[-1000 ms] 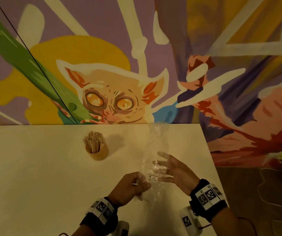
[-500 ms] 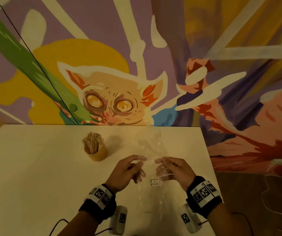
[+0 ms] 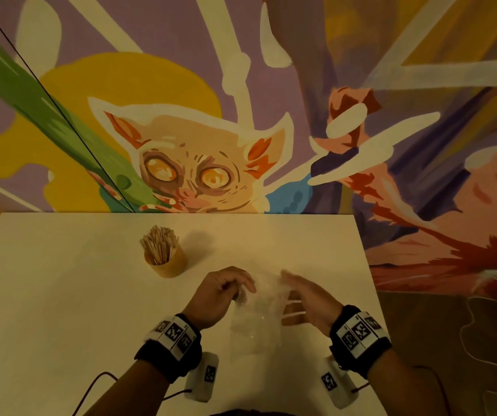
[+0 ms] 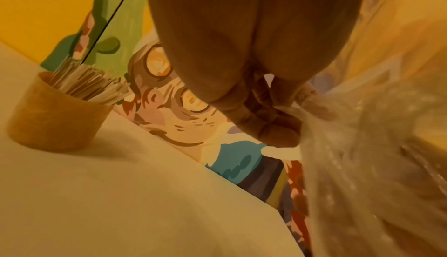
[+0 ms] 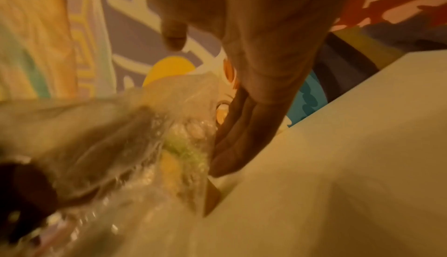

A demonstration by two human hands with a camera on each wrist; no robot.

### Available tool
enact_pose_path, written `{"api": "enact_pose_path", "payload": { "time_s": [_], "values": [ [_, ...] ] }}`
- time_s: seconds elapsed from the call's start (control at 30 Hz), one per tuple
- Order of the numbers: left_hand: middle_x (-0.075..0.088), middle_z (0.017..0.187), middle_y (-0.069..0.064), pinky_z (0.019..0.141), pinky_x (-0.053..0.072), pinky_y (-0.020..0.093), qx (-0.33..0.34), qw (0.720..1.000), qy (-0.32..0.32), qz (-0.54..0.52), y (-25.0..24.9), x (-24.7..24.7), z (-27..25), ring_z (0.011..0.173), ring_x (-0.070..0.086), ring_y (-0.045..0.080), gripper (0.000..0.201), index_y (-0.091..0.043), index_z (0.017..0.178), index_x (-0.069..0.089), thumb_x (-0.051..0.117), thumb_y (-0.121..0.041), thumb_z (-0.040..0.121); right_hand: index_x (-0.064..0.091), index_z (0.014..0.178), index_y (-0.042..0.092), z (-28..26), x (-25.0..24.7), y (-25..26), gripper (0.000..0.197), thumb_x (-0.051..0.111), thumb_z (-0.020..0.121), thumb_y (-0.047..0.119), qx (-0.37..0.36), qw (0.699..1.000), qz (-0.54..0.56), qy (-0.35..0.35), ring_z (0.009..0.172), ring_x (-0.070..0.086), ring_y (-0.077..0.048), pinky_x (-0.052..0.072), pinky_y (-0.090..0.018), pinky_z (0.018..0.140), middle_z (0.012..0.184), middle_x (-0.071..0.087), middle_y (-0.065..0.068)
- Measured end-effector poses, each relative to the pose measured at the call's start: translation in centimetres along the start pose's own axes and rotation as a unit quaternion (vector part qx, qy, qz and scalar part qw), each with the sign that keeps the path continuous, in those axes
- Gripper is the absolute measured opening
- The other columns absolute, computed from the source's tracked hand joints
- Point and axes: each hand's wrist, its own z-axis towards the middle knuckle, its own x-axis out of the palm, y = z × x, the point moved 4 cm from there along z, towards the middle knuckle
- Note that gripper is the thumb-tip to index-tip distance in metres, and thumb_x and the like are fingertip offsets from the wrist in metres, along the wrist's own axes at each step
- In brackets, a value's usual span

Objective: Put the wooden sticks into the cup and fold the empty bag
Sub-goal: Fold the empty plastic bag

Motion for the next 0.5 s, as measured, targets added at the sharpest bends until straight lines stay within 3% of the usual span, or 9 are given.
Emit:
{"api": "enact_pose_path", "payload": {
  "time_s": [0.07, 0.13, 0.2, 0.27, 0.4, 0.5],
  "values": [
    [0.071, 0.112, 0.0, 0.071, 0.057, 0.045, -0.012, 1.0, 0.008, -0.01, -0.1, 0.0, 0.0, 0.081, 0.069, 0.031, 0.044, -0.021, 0.106, 0.073, 0.04, 0.006, 0.101, 0.07, 0.112, 0.014, 0.3, 0.5, -0.7, 0.049, 0.077, 0.078, 0.049, -0.004, 0.997, -0.073, 0.029, 0.085, 0.074, -0.027, 0.061, -0.048, 0.085, 0.1, 0.074, -0.01],
    [0.072, 0.117, 0.006, 0.08, 0.058, 0.044, -0.062, 0.994, 0.015, -0.085, -0.1, 0.0, 0.0, 0.092, 0.07, 0.035, 0.038, -0.025, 0.131, 0.058, 0.041, -0.006, 0.104, 0.071, 0.109, 0.011, 0.8, 0.4, -1.0, 0.038, 0.079, 0.08, 0.035, -0.025, 0.997, -0.065, 0.019, 0.079, 0.072, -0.021, 0.062, -0.046, 0.082, 0.096, 0.073, -0.008],
    [0.073, 0.12, 0.007, 0.089, 0.055, 0.044, -0.138, 0.978, 0.034, -0.155, 0.5, 0.4, -0.3, 0.104, 0.07, 0.035, 0.04, -0.036, 0.14, 0.046, 0.048, -0.028, 0.101, 0.068, 0.112, 0.008, 1.3, 0.1, -1.0, 0.037, 0.077, 0.084, 0.031, -0.04, 0.998, -0.044, -0.003, 0.078, 0.073, -0.02, 0.062, -0.039, 0.072, 0.094, 0.071, -0.008],
    [0.074, 0.119, 0.005, 0.09, 0.056, 0.041, -0.19, 0.968, 0.06, -0.155, 1.5, 0.8, -0.8, 0.106, 0.071, 0.031, 0.047, -0.041, 0.139, 0.043, 0.056, -0.045, 0.094, 0.066, 0.113, 0.007, 1.8, 0.0, -1.0, 0.037, 0.076, 0.085, 0.03, -0.046, 0.998, -0.039, -0.022, 0.074, 0.072, -0.019, 0.06, -0.034, 0.064, 0.089, 0.07, -0.008],
    [0.075, 0.113, 0.015, 0.087, 0.061, 0.046, -0.214, 0.964, 0.12, -0.1, 3.8, 2.6, -1.2, 0.095, 0.074, 0.029, 0.046, -0.027, 0.135, 0.049, 0.069, -0.021, 0.094, 0.063, 0.114, 0.007, 3.5, -0.8, -2.2, 0.033, 0.074, 0.088, 0.023, -0.04, 0.998, -0.038, -0.036, 0.068, 0.07, -0.021, 0.062, -0.039, 0.064, 0.085, 0.07, -0.012],
    [0.07, 0.099, 0.016, 0.079, 0.062, 0.044, -0.231, 0.963, 0.106, -0.089, 5.6, 4.0, -1.0, 0.082, 0.072, 0.024, 0.045, -0.021, 0.131, 0.052, 0.071, -0.012, 0.091, 0.06, 0.117, 0.008, 5.0, -1.7, -3.5, 0.031, 0.071, 0.09, 0.018, -0.025, 0.996, -0.053, -0.064, 0.072, 0.07, -0.028, 0.063, -0.044, 0.066, 0.095, 0.071, -0.022]
  ]
}}
